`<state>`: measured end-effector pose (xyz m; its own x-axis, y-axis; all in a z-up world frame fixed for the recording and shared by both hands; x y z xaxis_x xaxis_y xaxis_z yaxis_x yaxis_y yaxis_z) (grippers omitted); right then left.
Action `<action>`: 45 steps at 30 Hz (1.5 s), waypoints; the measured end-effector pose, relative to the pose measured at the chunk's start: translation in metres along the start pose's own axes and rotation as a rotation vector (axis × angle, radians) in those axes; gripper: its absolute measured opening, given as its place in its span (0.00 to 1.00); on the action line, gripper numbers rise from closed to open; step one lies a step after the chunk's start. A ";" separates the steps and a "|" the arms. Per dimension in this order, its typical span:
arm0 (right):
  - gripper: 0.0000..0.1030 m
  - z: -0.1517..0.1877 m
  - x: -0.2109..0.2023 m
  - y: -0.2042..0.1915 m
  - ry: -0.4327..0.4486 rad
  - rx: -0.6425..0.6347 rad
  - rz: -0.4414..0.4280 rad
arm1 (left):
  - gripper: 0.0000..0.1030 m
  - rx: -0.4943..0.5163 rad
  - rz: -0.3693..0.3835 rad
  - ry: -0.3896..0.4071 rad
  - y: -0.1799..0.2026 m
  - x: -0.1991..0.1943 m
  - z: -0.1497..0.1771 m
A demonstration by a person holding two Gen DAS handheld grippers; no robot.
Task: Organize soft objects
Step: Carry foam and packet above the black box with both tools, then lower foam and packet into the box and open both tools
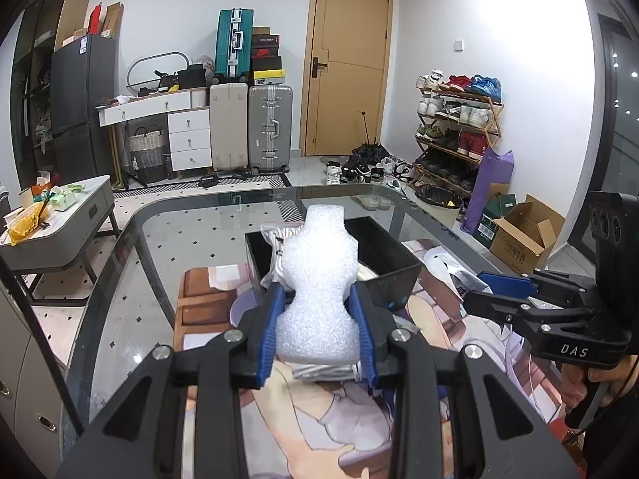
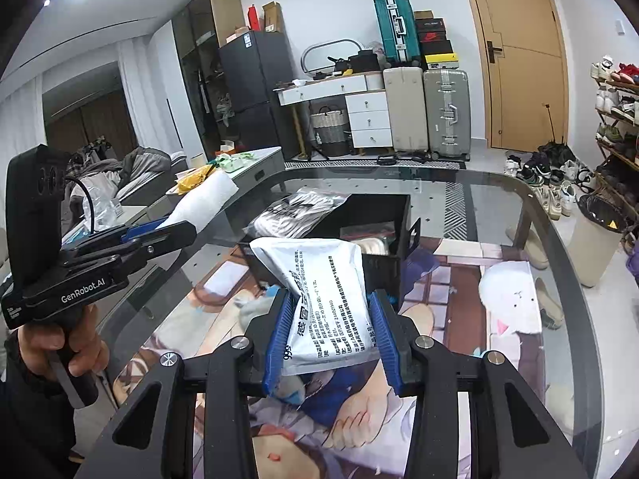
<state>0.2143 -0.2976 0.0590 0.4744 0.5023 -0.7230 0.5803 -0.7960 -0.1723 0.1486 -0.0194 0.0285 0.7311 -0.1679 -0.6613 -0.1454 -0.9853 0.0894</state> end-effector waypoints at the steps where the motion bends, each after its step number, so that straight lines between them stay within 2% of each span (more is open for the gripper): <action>1: 0.39 -0.003 0.001 0.001 0.002 0.001 0.004 | 0.32 0.001 -0.002 0.001 0.000 0.002 -0.003; 22: 0.39 -0.056 0.034 0.013 -0.003 -0.021 0.025 | 0.32 -0.028 -0.015 0.000 -0.023 0.043 -0.043; 38: 0.39 -0.078 0.088 0.021 -0.071 -0.050 0.032 | 0.32 -0.026 -0.029 -0.053 -0.030 0.093 -0.048; 45: 0.39 -0.087 0.106 0.022 -0.087 -0.082 0.045 | 0.32 0.006 -0.019 -0.112 -0.022 0.121 -0.038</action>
<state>0.3349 -0.2322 0.0371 0.4438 0.4327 -0.7847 0.6137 -0.7848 -0.0857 0.2656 -0.0197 -0.0256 0.6548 -0.1444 -0.7419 -0.1364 -0.9880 0.0719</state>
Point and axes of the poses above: each gripper's, at about its wrist camera, not at the fingertips, and x roughly the way its jaws point, y to its right, z to its underside, the point moved 10 cm from there along x, roughly the way its jaws point, and after that the axes turned 11 degrees about -y, right-handed, at the moved point
